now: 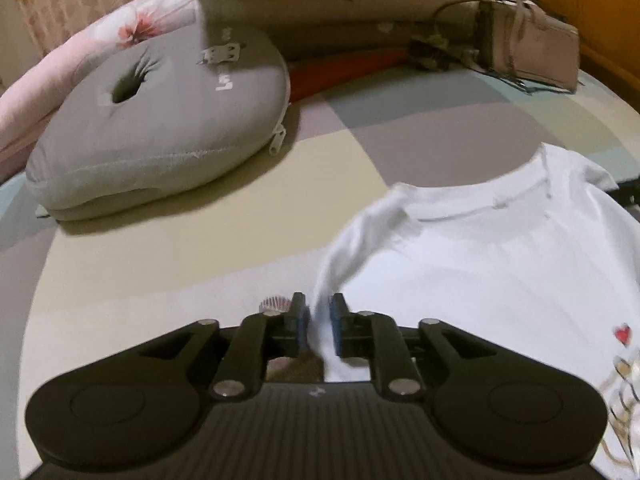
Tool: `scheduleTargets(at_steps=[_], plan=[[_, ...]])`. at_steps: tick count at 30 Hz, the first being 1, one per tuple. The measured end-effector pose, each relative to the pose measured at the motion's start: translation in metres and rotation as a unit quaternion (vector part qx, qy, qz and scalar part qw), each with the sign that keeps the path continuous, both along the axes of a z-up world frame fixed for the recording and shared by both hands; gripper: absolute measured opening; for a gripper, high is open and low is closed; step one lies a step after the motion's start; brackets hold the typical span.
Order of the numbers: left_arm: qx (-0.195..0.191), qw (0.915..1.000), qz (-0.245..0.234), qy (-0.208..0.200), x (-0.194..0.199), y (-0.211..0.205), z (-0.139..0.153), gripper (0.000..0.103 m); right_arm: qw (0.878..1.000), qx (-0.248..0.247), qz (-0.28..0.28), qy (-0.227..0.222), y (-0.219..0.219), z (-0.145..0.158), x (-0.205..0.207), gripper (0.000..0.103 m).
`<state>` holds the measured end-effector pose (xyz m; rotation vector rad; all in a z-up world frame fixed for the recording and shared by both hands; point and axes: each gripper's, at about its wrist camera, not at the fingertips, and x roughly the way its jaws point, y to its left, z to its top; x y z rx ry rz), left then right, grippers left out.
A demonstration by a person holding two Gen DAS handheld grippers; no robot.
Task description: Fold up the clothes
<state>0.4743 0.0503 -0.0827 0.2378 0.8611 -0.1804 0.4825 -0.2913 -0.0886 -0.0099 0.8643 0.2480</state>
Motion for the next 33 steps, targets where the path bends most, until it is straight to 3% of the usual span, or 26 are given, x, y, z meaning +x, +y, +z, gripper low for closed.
scheduleTargets(at_steps=[2,6,9,14,18,22,25,29,33], plan=[[0.007,0.9999,-0.009,-0.007,-0.016,0.000,0.012,0.033,1.000,0.017,-0.001,0.002,-0.006,0.010,-0.014,0.038],[0.014,0.9989,-0.037,-0.023,-0.062,-0.005,0.045,0.061,0.999,0.029,0.007,-0.014,-0.015,0.041,-0.062,0.059],[0.016,0.9968,-0.073,-0.030,-0.113,-0.014,0.067,0.071,0.999,0.034,0.021,-0.013,-0.019,0.056,-0.115,0.069],[0.007,0.9913,-0.125,-0.040,-0.199,-0.037,0.094,0.077,0.998,0.048,0.028,-0.003,-0.029,0.058,-0.207,0.092],[-0.010,0.9859,-0.163,-0.040,-0.259,-0.066,0.101,0.081,0.999,0.047,0.016,0.019,-0.028,0.031,-0.268,0.093],[-0.010,0.9811,-0.186,-0.051,-0.304,-0.097,0.103,0.083,0.999,0.008,-0.005,0.034,-0.016,-0.003,-0.312,0.093],[-0.010,0.9789,-0.195,-0.060,-0.321,-0.122,0.103,0.084,1.000,-0.018,-0.017,0.014,-0.006,-0.016,-0.332,0.103],[0.003,0.9769,-0.204,-0.063,-0.329,-0.151,0.097,0.084,0.998,-0.050,-0.031,0.001,0.006,-0.024,-0.342,0.103],[-0.009,0.9742,-0.220,-0.051,-0.336,-0.173,0.093,0.084,0.998,-0.042,-0.036,-0.002,0.000,-0.024,-0.344,0.103]])
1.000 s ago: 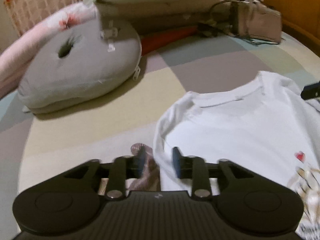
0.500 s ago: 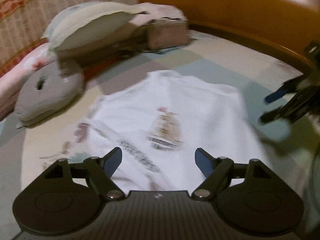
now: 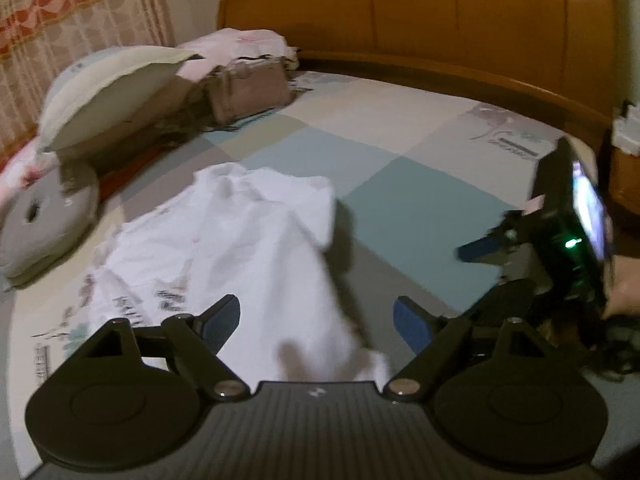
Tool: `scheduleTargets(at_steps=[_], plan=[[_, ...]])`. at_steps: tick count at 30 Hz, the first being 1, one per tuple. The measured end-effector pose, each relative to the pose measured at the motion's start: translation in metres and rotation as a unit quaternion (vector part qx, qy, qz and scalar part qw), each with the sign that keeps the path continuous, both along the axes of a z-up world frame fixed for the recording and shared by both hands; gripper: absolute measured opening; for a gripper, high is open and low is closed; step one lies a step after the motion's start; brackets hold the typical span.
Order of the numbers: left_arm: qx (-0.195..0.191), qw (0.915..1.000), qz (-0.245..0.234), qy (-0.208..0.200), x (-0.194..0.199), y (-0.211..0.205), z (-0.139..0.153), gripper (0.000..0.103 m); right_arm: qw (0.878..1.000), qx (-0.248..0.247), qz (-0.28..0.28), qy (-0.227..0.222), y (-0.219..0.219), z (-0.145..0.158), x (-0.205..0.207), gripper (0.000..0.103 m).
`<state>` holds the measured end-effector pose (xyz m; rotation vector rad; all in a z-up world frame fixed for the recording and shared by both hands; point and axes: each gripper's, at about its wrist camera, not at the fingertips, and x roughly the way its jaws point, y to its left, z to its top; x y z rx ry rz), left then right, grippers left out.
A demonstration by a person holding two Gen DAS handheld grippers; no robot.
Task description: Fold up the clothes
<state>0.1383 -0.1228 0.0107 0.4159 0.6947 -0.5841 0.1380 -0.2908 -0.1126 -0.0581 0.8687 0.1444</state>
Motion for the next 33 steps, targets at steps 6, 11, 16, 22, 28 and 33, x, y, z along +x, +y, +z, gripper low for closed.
scheduleTargets(at_steps=[6,11,16,22,28,33], plan=[[-0.030,0.9973,-0.041,0.053,0.003,-0.020,-0.012,0.085,0.999,0.041,-0.019,0.001,-0.021,0.008,-0.020,0.103],[-0.043,0.9905,-0.054,0.119,0.020,-0.034,-0.037,0.085,0.997,0.059,-0.046,-0.001,-0.038,0.010,-0.030,0.103],[0.011,0.9944,0.018,0.104,0.039,-0.020,-0.052,0.085,0.997,0.056,-0.060,-0.004,-0.048,0.012,-0.026,0.103],[0.062,0.9928,0.076,0.069,0.056,0.025,-0.059,0.088,0.996,0.067,-0.056,-0.009,-0.047,0.016,-0.015,0.103],[0.040,0.9889,0.129,0.063,0.066,0.057,-0.053,0.089,0.997,0.067,-0.031,-0.011,-0.030,0.017,-0.001,0.103],[0.010,0.9891,0.136,0.055,0.059,0.064,-0.045,0.089,0.995,0.091,-0.008,-0.036,-0.019,0.022,0.024,0.103]])
